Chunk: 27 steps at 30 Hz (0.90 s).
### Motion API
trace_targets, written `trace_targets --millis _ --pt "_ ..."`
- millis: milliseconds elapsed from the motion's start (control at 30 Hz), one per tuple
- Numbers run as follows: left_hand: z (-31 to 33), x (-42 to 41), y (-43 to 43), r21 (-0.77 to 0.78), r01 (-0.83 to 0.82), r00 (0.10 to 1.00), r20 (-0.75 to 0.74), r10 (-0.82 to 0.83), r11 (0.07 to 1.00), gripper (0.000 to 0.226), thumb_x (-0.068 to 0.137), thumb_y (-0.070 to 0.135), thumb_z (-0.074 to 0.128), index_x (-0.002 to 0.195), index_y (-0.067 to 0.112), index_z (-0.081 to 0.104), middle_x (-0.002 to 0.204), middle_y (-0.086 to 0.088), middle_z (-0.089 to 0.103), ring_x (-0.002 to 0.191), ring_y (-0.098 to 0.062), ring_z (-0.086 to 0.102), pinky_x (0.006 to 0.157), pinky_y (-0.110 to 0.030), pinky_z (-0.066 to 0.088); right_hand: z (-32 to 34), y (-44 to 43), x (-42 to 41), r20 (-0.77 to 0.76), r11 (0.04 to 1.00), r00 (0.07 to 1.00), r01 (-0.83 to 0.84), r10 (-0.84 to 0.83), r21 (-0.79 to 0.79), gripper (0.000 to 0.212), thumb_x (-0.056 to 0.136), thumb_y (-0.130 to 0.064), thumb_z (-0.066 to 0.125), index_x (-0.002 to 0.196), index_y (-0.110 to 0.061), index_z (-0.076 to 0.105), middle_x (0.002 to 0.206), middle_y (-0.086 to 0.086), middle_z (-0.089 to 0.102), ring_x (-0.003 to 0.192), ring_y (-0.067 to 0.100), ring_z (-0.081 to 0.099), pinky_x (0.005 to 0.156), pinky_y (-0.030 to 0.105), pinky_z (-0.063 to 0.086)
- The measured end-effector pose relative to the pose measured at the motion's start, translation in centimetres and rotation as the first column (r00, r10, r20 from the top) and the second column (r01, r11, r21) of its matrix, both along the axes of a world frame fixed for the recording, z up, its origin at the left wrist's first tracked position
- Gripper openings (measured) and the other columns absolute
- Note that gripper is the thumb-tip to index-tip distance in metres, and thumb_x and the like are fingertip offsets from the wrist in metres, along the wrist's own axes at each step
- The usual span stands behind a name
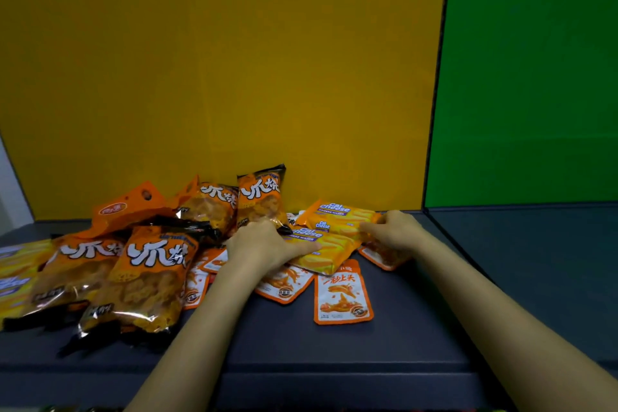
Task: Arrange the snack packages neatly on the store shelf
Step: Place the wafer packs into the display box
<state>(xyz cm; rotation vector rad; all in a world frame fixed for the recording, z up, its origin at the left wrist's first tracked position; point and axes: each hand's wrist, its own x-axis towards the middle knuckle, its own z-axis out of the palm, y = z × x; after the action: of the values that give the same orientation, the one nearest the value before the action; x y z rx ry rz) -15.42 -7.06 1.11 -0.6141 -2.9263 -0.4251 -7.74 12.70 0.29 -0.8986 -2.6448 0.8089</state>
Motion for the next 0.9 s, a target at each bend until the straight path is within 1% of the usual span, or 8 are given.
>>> trace_targets --millis 100,167,267,433,533,633,733,900 --pt "0.0 -0.5 0.0 0.047 0.054 0.992 0.112 -0.059 0.997 0.069 0.054 0.082 0.06 0.065 0.016 0.043 0.086 -0.002 0.055 0.088 -0.021 0.053 0.075 -0.032 0.045 0.2 0.0 -1.3 0.011 0.999 1.0 0.026 -0.026 -0.033 0.044 0.086 -0.052 0.053 0.089 -0.009 0.061 0.122 0.02 0.059 0.106 0.032 0.056 0.075 0.03 0.037" --pt "0.1 -0.5 -0.1 0.055 0.096 0.977 0.187 -0.104 0.994 0.066 0.054 0.08 0.062 0.065 0.018 0.041 0.075 0.004 0.051 0.081 -0.017 0.051 0.066 -0.028 0.041 0.2 0.0 -2.1 0.006 0.997 0.998 0.058 -0.057 -0.06 0.063 0.084 -0.056 0.054 0.117 -0.002 0.058 0.129 0.019 0.056 0.115 0.034 0.054 0.083 0.033 0.043" --pt "0.2 -0.8 -0.2 0.082 0.123 0.955 0.26 -0.14 0.989 0.07 0.055 0.077 0.065 0.081 0.015 0.05 0.08 0.005 0.052 0.079 -0.014 0.052 0.064 -0.026 0.04 0.2 0.0 -2.9 0.003 0.992 0.996 0.086 -0.086 -0.092 0.071 0.083 -0.058 0.055 0.127 -0.001 0.052 0.135 0.019 0.052 0.121 0.034 0.051 0.093 0.034 0.043" --pt "0.2 -1.4 -0.2 0.124 0.148 0.926 0.331 -0.182 0.981 0.084 0.057 0.071 0.069 0.109 0.006 0.056 0.109 -0.006 0.06 0.088 -0.017 0.053 0.075 -0.03 0.043 0.2 -0.3 -4.1 -0.065 0.961 0.994 0.063 -0.083 -0.268 0.063 0.082 -0.046 0.064 0.122 0.001 0.053 0.127 0.017 0.057 0.113 0.031 0.056 0.092 0.037 0.046" --pt "0.2 -1.5 -0.3 0.162 0.158 0.918 0.339 -0.205 0.974 0.068 0.06 0.065 0.072 0.093 0.009 0.053 0.096 -0.004 0.058 0.083 -0.016 0.051 0.072 -0.029 0.04 0.4 -0.7 -4.9 -0.163 0.896 0.981 0.019 -0.102 -0.444 0.052 0.082 -0.034 0.069 0.117 0.002 0.054 0.118 0.018 0.061 0.097 0.029 0.061 0.079 0.035 0.05" --pt "0.2 -1.8 -0.4 0.199 0.147 0.921 0.33 -0.208 0.969 0.059 0.059 0.062 0.075 0.075 0.016 0.04 0.087 -0.003 0.049 0.078 -0.017 0.045 0.068 -0.029 0.033 0.6 -1.0 -5.3 -0.223 0.777 0.966 -0.042 -0.128 -0.628 0.033 0.083 -0.024 0.069 0.106 -0.005 0.053 0.092 0.015 0.06 0.065 0.022 0.056 0.05 0.024 0.044" --pt "0.1 -1.8 -0.6 0.253 0.134 0.914 0.343 -0.218 0.958 0.059 0.058 0.058 0.078 0.069 0.021 0.034 0.084 -0.001 0.044 0.079 -0.018 0.041 0.07 -0.03 0.031 0.3 -0.8 -5.8 -0.216 0.735 0.964 -0.034 -0.154 -0.677 0.024 0.084 -0.023 0.067 0.092 -0.009 0.05 0.074 0.009 0.053 0.053 0.016 0.05 0.041 0.02 0.041" --pt "-0.2 -1.8 -0.7 0.392 0.096 0.859 0.432 -0.275 0.915 0.069 0.056 0.047 0.084 0.104 0.015 0.047 0.096 0.002 0.052 0.082 -0.013 0.056 0.069 -0.028 0.048 0.1 -0.5 -5.3 -0.238 0.676 0.952 -0.047 -0.193 -0.736 0.016 0.091 -0.013 0.055 0.081 -0.008 0.044 0.077 0.01 0.049 0.035 0.013 0.056 0.032 0.016 0.044"
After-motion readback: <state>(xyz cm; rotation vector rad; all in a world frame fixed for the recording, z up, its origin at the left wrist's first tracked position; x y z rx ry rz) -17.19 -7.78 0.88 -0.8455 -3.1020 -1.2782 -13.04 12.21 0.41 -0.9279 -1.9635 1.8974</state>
